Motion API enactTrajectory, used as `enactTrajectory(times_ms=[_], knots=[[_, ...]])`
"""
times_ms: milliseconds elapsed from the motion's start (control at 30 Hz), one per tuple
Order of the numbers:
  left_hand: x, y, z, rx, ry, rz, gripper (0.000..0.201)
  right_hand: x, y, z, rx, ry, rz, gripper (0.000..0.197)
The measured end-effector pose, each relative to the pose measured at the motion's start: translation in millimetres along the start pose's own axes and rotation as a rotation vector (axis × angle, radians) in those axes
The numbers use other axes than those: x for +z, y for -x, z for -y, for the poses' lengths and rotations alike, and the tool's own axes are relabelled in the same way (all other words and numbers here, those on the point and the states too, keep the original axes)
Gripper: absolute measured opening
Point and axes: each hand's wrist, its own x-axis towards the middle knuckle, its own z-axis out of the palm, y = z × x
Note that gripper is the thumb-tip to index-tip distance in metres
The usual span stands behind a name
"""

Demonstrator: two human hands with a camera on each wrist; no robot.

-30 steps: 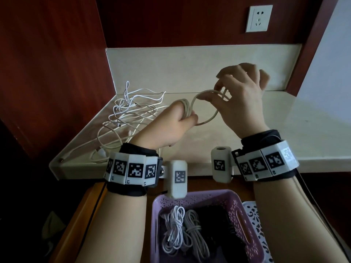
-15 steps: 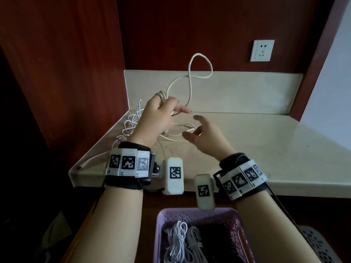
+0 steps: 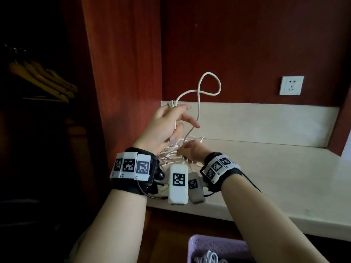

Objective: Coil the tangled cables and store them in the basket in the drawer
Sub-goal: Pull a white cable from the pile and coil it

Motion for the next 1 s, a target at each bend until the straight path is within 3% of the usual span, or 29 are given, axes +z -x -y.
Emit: enactTrajectory(times_ms=[100,200,300,367,400,433,500,533,567,633,667,733,800,833,900,1000], knots=[[-8.5,-2.6,-18.7,0.090,0.008,-0.020,0.023,4.5,-8.4,2.9,0.063,0.149,0.065,0.013],[-18.3,-7.8,-32.2,0.159,0.062,-0.057,0.021,-6.2,-6.1,2.2,0.112,0.264,0.144,0.029],[-27.4,-15.2,-30.7,0.175,0.077,-0.099,0.016,-45.0,-14.9,-4.8,0.169,0.155,0.029,0.018],[-29.6,-22.2,-23.4,0.161,0.067,-0.132,0.015,-84.7,-19.4,-0.3,0.273,0.110,-0.149,0.032],[-29.0,-26.1,-19.6,0.151,0.056,-0.148,0.014,-107.1,-20.2,7.3,0.287,0.165,-0.319,0.038],[-28.1,-30.5,-16.4,0.144,0.042,-0.163,0.013,-132.3,-21.1,14.5,0.224,0.149,-0.581,0.037],[-25.0,-39.6,-12.2,0.146,0.021,-0.191,0.013,-172.3,-10.9,38.6,-0.022,0.001,-0.964,0.031],[-23.0,-43.7,-11.2,0.150,0.012,-0.210,0.015,-185.1,-7.0,47.1,-0.186,-0.064,-1.106,0.035],[-21.7,-48.5,-10.5,0.153,0.003,-0.234,0.017,-194.9,-5.0,54.5,-0.293,-0.075,-1.142,0.037],[-16.2,-55.3,-8.8,0.150,0.000,-0.264,0.018,-199.4,-10.0,57.6,-0.388,0.027,-1.003,0.036],[-12.7,-57.8,-7.0,0.140,0.000,-0.269,0.018,-197.2,-15.2,49.8,-0.299,0.081,-0.828,0.032],[-5.1,-60.2,-1.9,0.111,-0.022,-0.269,0.020,-190.9,-26.7,20.3,-0.001,0.273,-0.321,0.018],[1.9,-60.7,4.3,0.076,-0.049,-0.267,0.022,-180.4,-31.1,-13.3,0.246,0.482,0.078,0.022],[4.8,-61.1,7.5,0.062,-0.044,-0.264,0.020,-177.7,-29.1,-23.2,0.277,0.544,0.133,0.025],[9.2,-62.7,12.7,0.043,-0.037,-0.263,0.020,-182.9,-22.0,-24.4,0.230,0.589,0.022,0.024],[12.2,-65.1,20.7,0.036,-0.105,-0.255,0.033,-201.0,-12.6,1.7,0.060,0.259,-0.409,0.028]])
